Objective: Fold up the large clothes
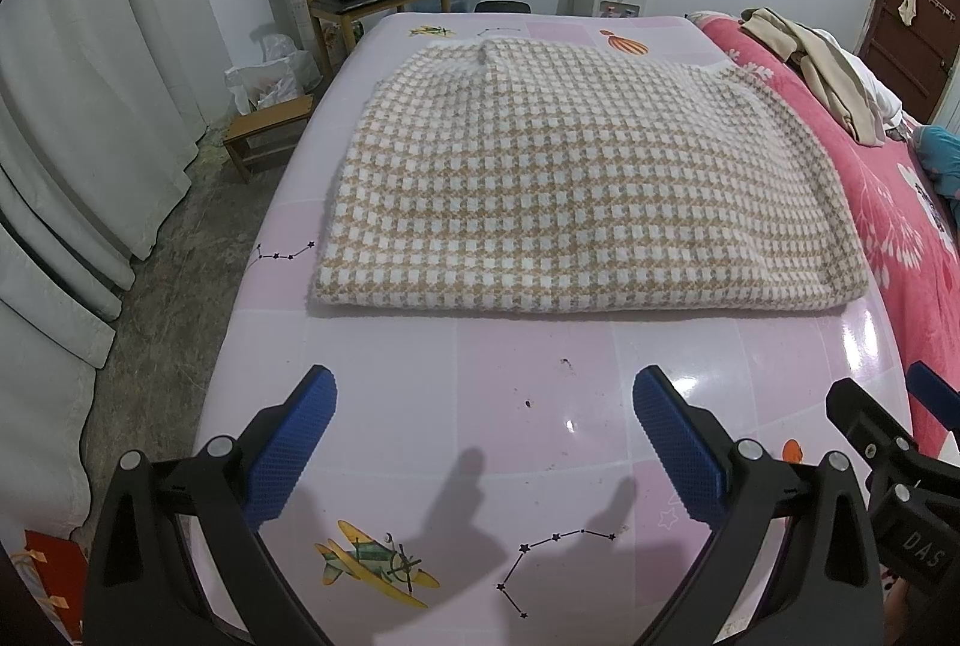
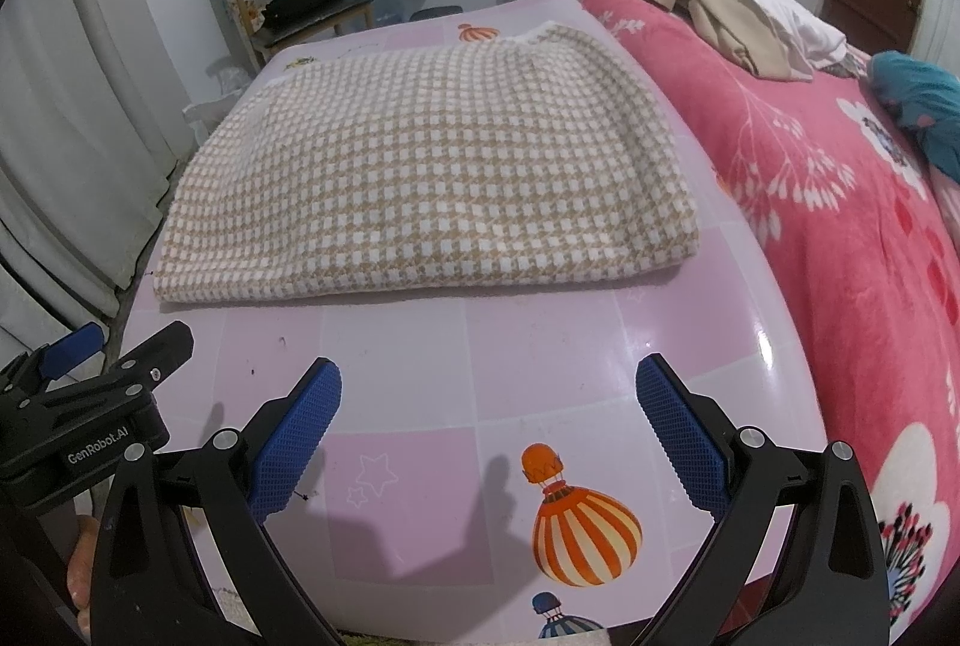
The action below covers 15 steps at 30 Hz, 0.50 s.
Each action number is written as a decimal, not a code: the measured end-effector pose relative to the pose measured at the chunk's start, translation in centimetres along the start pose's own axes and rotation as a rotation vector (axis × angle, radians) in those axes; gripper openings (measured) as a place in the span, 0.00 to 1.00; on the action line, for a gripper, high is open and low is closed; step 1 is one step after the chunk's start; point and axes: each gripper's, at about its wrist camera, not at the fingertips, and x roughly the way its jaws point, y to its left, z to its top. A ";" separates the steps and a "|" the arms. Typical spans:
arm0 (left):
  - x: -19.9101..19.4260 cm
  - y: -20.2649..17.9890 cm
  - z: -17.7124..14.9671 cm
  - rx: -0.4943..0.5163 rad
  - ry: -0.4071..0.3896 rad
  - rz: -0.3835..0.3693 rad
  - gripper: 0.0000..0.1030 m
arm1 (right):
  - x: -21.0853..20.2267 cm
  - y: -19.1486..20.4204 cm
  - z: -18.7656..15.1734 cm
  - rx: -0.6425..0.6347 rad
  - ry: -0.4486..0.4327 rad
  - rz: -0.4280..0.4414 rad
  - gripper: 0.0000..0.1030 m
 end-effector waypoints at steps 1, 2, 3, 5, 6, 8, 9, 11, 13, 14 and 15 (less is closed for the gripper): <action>0.0 0.0 0.0 0.000 -0.001 0.000 0.95 | 0.0 0.0 0.0 0.000 0.000 0.001 0.92; 0.0 0.0 0.0 0.000 -0.001 0.001 0.95 | 0.0 0.0 0.0 0.000 0.000 0.001 0.92; 0.0 0.0 0.0 0.000 -0.001 0.002 0.95 | 0.0 0.0 0.0 0.000 0.000 0.001 0.92; 0.0 -0.1 -0.1 -0.001 -0.001 0.001 0.95 | 0.0 0.0 0.0 0.000 0.000 0.000 0.92; 0.0 -0.1 -0.1 -0.001 0.000 0.002 0.95 | 0.0 0.0 0.0 0.000 0.000 0.001 0.92; -0.1 -0.1 -0.1 -0.001 -0.001 0.002 0.95 | 0.0 0.0 0.0 -0.001 -0.001 -0.001 0.92; 0.0 -0.1 0.0 -0.001 -0.001 0.002 0.95 | 0.0 0.0 0.0 0.000 0.000 0.000 0.92; -0.1 -0.1 0.0 -0.001 -0.001 0.002 0.95 | 0.0 0.0 0.0 0.001 0.001 0.001 0.92; -0.1 -0.1 0.0 -0.002 -0.002 0.002 0.95 | 0.0 0.0 0.0 0.000 0.000 0.000 0.92; 0.0 -0.1 0.0 -0.002 -0.001 0.003 0.95 | 0.1 -0.1 0.0 -0.001 0.000 0.001 0.92; 0.0 -0.1 0.0 -0.002 -0.001 0.002 0.95 | 0.1 0.0 0.0 0.000 0.000 0.002 0.92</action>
